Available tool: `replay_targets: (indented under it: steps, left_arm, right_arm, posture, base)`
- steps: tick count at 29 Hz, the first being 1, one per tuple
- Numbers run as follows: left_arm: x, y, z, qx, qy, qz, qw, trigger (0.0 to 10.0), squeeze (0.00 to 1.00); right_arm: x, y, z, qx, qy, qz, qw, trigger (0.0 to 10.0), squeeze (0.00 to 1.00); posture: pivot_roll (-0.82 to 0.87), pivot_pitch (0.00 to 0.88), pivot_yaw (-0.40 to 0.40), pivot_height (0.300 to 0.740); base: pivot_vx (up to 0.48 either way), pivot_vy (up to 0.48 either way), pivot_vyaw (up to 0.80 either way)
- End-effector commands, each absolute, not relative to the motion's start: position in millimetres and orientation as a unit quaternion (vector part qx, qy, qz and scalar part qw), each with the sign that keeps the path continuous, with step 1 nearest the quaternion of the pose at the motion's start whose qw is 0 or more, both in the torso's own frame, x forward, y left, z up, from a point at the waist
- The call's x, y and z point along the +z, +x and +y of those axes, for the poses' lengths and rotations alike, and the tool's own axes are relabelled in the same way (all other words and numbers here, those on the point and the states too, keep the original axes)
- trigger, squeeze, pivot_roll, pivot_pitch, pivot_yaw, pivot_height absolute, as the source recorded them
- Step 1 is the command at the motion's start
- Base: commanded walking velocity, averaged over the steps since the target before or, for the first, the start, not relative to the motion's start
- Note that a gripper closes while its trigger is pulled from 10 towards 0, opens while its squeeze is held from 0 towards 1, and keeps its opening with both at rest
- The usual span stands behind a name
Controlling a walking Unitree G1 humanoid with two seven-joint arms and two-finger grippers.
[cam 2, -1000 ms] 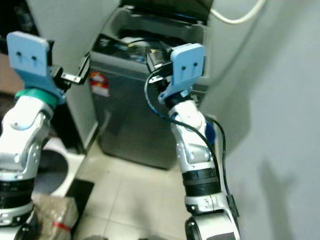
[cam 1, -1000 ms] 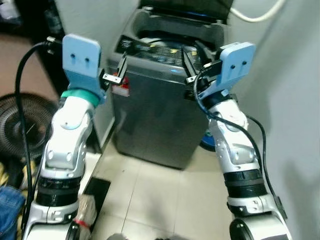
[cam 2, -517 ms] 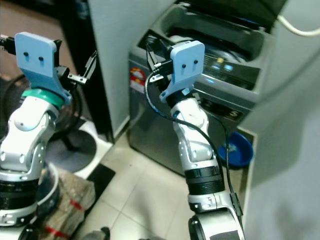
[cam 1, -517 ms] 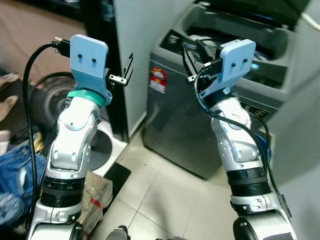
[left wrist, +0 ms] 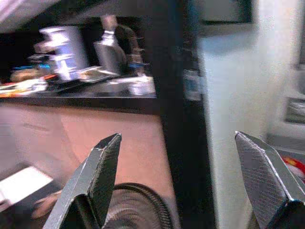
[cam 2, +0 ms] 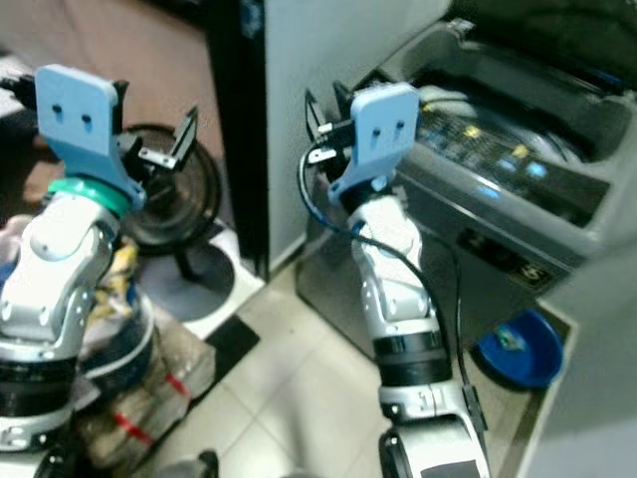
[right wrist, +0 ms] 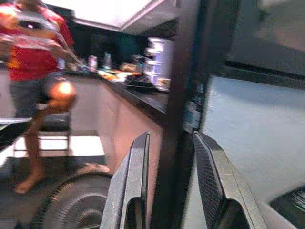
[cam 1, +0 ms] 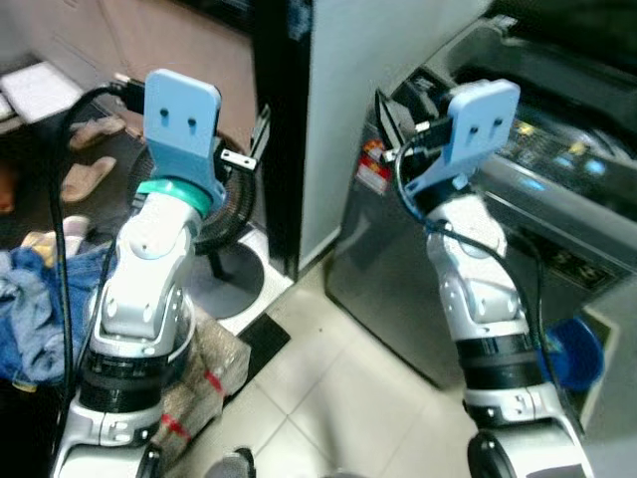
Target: Clothes washing
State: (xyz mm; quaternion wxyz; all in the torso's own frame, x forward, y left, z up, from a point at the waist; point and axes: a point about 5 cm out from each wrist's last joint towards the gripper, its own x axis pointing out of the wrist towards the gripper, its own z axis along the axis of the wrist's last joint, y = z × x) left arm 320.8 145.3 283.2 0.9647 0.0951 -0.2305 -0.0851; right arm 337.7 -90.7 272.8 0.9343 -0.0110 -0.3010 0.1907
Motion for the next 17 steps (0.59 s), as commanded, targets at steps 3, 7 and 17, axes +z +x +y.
replay_targets:
  steps: [3, 7, 17]
  left_arm:
    - [277.9, 321.2, 140.8, -0.095, 0.1, -0.222, 0.965, 10.0, 0.0]
    - [274.4, 320.8, 140.2, -0.097, 0.099, -0.217, 0.966, 10.0, 0.0]
    - [266.2, 320.5, 138.6, -0.099, 0.099, -0.204, 0.969, 10.0, 0.0]
  right_arm:
    - [267.4, 339.3, -98.0, 0.18, -0.013, -0.292, 0.939, 10.0, 0.0]
    - [266.2, 339.2, -97.2, 0.182, -0.014, -0.291, 0.939, 10.0, 0.0]
    - [264.5, 339.5, -96.1, 0.185, -0.015, -0.288, 0.939, 10.0, 0.0]
  posture:
    - [0.06, 0.021, -0.019, 0.74]
    - [0.06, 0.018, -0.021, 0.74]
    - [0.06, 0.013, -0.024, 0.74]
  base:
    - [0.0, 0.0, 0.78]
    - [0.0, 0.0, 0.78]
    - [0.0, 0.0, 0.78]
